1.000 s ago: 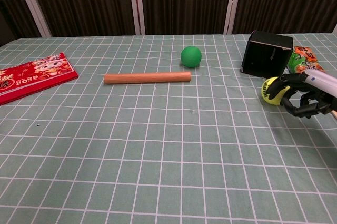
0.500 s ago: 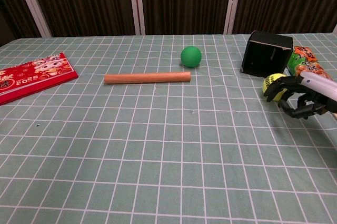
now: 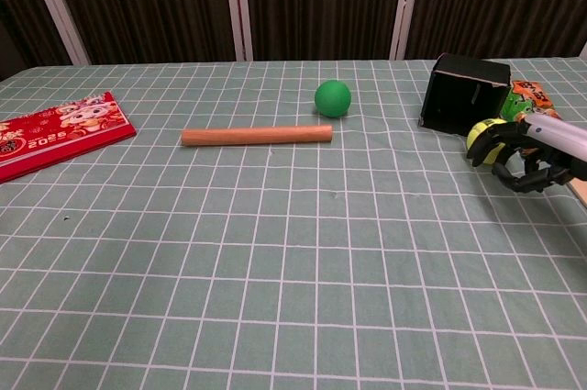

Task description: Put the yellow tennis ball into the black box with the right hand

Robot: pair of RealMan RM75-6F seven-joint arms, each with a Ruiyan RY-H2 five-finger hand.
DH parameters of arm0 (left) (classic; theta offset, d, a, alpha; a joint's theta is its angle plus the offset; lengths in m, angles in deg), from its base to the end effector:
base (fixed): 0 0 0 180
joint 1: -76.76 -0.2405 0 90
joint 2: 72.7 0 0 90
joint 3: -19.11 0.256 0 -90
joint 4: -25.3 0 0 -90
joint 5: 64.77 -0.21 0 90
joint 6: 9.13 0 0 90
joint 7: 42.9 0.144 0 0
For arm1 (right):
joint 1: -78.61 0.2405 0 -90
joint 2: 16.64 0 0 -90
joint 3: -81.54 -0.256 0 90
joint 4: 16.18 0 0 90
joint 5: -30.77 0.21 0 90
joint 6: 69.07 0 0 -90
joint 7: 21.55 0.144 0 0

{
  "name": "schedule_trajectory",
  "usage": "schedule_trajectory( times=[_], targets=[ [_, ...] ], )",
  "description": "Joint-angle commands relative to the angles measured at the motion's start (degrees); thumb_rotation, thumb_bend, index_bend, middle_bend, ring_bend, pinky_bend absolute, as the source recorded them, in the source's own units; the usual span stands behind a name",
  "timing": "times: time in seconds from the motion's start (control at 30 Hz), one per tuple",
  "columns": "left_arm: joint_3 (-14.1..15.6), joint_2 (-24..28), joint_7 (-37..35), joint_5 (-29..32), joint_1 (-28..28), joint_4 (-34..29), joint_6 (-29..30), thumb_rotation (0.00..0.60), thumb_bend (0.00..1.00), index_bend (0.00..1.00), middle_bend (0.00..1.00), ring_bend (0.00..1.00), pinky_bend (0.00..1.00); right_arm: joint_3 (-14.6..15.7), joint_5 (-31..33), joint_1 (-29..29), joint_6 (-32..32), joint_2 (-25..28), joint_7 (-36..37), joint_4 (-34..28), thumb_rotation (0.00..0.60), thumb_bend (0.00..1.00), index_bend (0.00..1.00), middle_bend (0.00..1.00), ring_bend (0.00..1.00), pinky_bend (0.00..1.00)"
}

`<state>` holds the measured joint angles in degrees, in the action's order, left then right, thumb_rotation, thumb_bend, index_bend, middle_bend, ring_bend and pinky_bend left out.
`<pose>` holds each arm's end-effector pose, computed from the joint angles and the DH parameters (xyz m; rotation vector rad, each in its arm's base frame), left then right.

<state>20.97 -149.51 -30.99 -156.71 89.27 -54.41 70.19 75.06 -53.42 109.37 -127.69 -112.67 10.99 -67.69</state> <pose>-0.3031 0.2043 0.0756 -1.7192 -0.7045 -0.7882 -0.2860 -0.3399 -0.0051 1.5537 -1.3319 1.1400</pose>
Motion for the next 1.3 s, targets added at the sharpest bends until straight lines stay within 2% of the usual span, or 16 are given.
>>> schedule_trajectory(
  times=[0.03, 0.47, 0.63, 1.07, 1.3],
  targets=[
    [-0.08, -0.14, 0.34, 0.20, 0.04, -0.11, -0.16, 0.600, 0.07, 0.00, 0.00, 0.00, 0.00, -0.03, 0.05, 0.90, 1.16, -0.23, 1.07, 2.05, 0.600, 0.63, 0.34, 0.37, 0.40, 0.67],
    [-0.30, -0.66, 1.51, 0.73, 0.41, -0.21, -0.98, 0.600, 0.07, 0.00, 0.00, 0.00, 0.00, 0.42, -0.26, 2.64, 2.67, -1.69, 3.44, 7.87, 0.600, 0.63, 0.34, 0.37, 0.40, 0.67],
    [-0.37, -0.85, 1.63, 0.93, 0.83, -0.20, -1.70, 0.600, 0.07, 0.00, 0.00, 0.00, 0.00, 0.64, -0.55, 3.51, 2.81, -2.21, 1.65, 10.69, 0.600, 0.62, 0.34, 0.37, 0.40, 0.67],
    [-0.31, -0.97, 1.97, 1.03, 0.96, -0.35, -1.81, 0.600, 0.07, 0.00, 0.00, 0.00, 0.00, 1.60, 0.21, 1.64, 2.14, -0.62, -1.73, 12.88, 0.600, 0.63, 0.34, 0.37, 0.40, 0.67],
    [-0.22, -1.18, 2.78, 1.05, 0.95, -0.70, -1.83, 0.600, 0.07, 0.00, 0.00, 0.00, 0.00, 2.08, 0.08, 1.77, 3.30, -0.37, -0.01, 14.87, 0.600, 0.63, 0.34, 0.37, 0.40, 0.63]
  ],
)
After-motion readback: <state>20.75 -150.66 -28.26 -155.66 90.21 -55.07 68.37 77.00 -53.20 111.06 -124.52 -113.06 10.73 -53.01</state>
